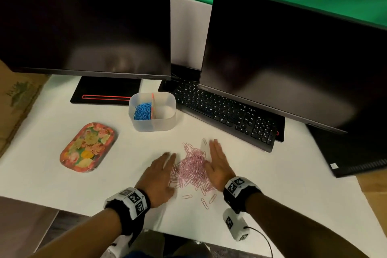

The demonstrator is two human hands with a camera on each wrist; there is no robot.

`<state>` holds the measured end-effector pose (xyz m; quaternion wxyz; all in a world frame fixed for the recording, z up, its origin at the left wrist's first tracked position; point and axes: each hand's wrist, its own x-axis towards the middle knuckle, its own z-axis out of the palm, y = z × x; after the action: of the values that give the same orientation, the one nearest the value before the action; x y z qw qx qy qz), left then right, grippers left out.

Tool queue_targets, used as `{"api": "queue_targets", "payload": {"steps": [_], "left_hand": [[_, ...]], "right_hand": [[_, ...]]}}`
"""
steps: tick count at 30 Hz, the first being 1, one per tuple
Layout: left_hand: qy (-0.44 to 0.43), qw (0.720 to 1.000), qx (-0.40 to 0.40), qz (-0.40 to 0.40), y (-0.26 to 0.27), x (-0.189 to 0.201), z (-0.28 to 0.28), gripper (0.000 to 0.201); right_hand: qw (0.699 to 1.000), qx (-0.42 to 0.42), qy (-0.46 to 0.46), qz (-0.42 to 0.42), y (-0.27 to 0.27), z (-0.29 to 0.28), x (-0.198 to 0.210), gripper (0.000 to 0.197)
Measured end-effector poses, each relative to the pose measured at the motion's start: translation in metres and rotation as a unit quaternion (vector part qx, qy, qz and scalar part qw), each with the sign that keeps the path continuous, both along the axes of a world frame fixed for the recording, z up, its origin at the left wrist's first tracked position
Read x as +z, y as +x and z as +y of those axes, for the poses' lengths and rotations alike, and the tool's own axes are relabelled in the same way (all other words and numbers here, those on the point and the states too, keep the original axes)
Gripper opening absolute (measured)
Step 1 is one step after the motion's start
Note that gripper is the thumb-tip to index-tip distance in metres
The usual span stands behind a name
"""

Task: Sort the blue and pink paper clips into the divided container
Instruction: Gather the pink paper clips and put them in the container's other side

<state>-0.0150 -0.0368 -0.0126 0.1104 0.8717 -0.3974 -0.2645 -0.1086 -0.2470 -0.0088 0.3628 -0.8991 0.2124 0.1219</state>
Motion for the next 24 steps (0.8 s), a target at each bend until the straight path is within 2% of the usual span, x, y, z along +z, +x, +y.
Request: {"api": "queue_targets", "payload": {"steps": [2,4,6,9,12,14,15,17,19,21,22,24], "left_hand": [[0.056,0.996,0.061,-0.013,0.006,0.003,0.019,0.108],[0.092,0.991,0.097,0.015,0.008,0.008,0.027,0.106],[0.099,0.987,0.119,0.049,0.008,0.008,0.027,0.092],[0.048,0.983,0.157,0.088,0.01,0.005,0.017,0.068],[0.005,0.986,0.131,0.101,0.007,0.003,0.0,0.052],[0.0,0.992,0.093,0.09,0.004,0.008,-0.01,0.047],[-0.008,0.995,0.079,0.064,0.005,0.012,-0.013,0.044],[-0.066,0.995,0.063,-0.046,0.015,0.026,-0.018,0.042],[-0.123,0.973,0.067,-0.186,0.039,0.042,-0.023,0.044],[-0.133,0.946,0.09,-0.283,0.072,0.051,-0.03,0.046],[-0.125,0.94,0.097,-0.303,0.089,0.055,-0.034,0.045],[-0.086,0.945,0.09,-0.302,0.114,0.061,-0.041,0.037]], "right_hand": [[0.999,-0.01,-0.047,0.012,0.014,-0.016,-0.001,0.071],[0.996,0.02,-0.083,0.027,0.027,-0.018,-0.003,0.07],[0.992,0.076,-0.096,0.033,0.034,-0.008,-0.004,0.066],[0.981,0.168,-0.098,0.027,0.031,0.013,0.0,0.065],[0.966,0.236,-0.098,0.028,0.016,0.02,0.0,0.064],[0.968,0.239,-0.071,0.028,0.006,0.017,0.003,0.063],[0.975,0.217,-0.05,0.022,0.001,0.013,0.008,0.063],[0.989,0.143,-0.035,-0.004,-0.008,0.002,0.017,0.065],[0.995,0.069,-0.064,-0.029,-0.02,-0.013,0.023,0.066],[0.995,0.024,-0.088,-0.038,-0.037,-0.026,0.023,0.065],[0.995,0.017,-0.096,-0.034,-0.046,-0.03,0.023,0.065],[0.995,0.018,-0.103,-0.006,-0.063,-0.033,0.021,0.066]]}}
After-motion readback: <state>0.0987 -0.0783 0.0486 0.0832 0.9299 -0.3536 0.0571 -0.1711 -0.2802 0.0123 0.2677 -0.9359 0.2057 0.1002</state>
